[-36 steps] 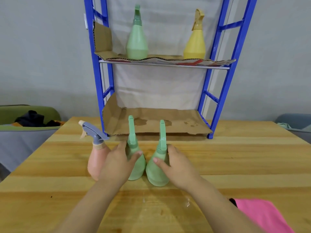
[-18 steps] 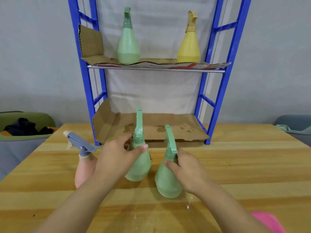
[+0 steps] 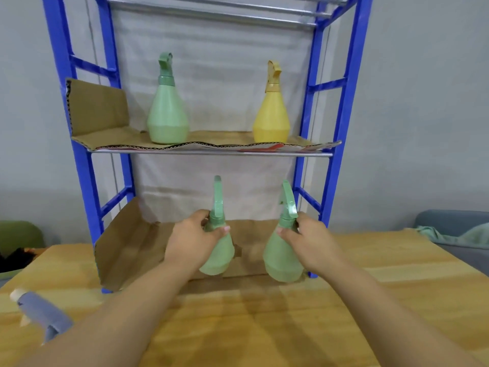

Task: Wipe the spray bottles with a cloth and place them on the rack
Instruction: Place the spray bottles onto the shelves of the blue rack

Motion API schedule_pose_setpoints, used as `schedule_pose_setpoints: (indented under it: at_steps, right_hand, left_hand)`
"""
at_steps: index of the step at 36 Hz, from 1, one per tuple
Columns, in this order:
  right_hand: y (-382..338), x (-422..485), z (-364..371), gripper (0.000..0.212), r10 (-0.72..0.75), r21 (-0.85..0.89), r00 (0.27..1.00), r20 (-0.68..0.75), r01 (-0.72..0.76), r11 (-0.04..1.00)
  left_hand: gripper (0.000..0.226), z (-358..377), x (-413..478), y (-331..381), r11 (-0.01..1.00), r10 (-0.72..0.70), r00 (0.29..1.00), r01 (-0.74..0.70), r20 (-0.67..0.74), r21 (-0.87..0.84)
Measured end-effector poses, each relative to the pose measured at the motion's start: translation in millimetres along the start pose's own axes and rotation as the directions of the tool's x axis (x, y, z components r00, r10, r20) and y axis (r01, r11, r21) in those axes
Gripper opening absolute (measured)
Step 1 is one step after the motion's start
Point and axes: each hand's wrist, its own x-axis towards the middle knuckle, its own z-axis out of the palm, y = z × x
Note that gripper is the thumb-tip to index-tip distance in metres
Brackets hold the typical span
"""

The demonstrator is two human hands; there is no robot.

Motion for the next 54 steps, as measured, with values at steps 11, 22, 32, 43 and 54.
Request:
schedule_pose_setpoints:
  at_steps: [11, 22, 32, 43, 54]
  right_hand:
    - [26.9, 81.3, 25.6, 0.016, 0.019, 0.061, 1.000, 0.012, -0.019, 0.998]
    - [49.7, 107.7, 47.0, 0.012, 0.069, 0.192, 0.997, 0.043, -0.076, 0.978]
    - [47.3, 110.4, 38.7, 0.022, 0.123, 0.059, 0.984, 0.126, -0.131, 0.990]
    - [26.0, 56.5, -0.1, 0.030, 0.115, -0.353, 0.965, 0.237, -0.024, 0.935]
    - [0.3, -59.4, -6.5, 0.028, 0.059, -0.469, 0.874, 0.482, 0.201, 0.860]
  left_hand:
    - [0.027, 46.2, 58.3, -3.8, 0.999, -0.028, 0.999, 0.030, 0.040, -0.045]
    - [0.033, 62.1, 76.0, -16.1, 0.998, -0.018, 0.999, 0.016, 0.051, 0.058]
    - [0.037, 49.5, 70.6, -13.1, 0.959, -0.027, 0.995, -0.002, 0.100, 0.282]
    - [0.016, -2.3, 17.8, 3.4, 0.841, 0.006, 0.969, -0.140, 0.249, 0.523]
    - [0.024, -51.7, -93.7, 1.6, 0.811, -0.002, 0.907, -0.245, 0.422, 0.530]
